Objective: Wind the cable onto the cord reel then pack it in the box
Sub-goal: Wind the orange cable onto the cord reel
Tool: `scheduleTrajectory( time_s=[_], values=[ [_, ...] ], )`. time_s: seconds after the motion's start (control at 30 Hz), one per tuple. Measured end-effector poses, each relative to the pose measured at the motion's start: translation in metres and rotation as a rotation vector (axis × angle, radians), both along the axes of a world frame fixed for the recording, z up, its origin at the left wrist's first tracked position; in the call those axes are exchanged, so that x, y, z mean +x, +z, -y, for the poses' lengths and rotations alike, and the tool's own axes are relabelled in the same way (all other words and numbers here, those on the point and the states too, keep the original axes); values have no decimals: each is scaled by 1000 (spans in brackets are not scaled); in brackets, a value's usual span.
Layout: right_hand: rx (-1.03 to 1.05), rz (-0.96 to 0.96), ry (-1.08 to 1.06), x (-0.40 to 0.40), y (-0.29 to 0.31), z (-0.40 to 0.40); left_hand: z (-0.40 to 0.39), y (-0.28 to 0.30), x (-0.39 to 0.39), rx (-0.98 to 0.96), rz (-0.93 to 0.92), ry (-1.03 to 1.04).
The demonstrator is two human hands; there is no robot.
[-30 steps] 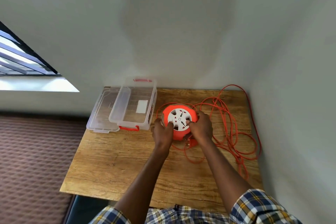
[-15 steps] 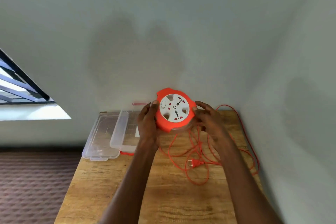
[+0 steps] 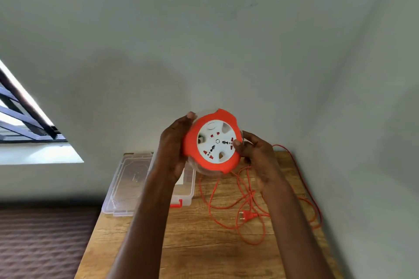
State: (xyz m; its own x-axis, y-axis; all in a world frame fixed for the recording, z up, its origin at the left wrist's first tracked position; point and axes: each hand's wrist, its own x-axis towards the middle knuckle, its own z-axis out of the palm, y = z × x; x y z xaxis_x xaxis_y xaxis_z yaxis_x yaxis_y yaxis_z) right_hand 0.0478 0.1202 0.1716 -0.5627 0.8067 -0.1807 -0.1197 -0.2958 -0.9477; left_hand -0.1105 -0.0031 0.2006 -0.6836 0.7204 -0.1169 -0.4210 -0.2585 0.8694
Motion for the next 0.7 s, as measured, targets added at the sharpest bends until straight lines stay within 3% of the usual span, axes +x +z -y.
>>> scheduleTrajectory(
  time_s=[0.1, 0.23, 0.47, 0.7],
  values=[
    [-239, -33, 20, -6, 1, 12, 3, -9, -3, 122, 147, -172],
    [-314, -29, 150, -18, -1, 33, 7, -20, 6, 250, 326, -401],
    [-28, 154, 144, -10, -5, 43, 12, -46, -5, 458, 438, -535],
    [266, 307, 73, 2, -4, 36, -4, -49, 5, 419, 411, -638]
  ],
)
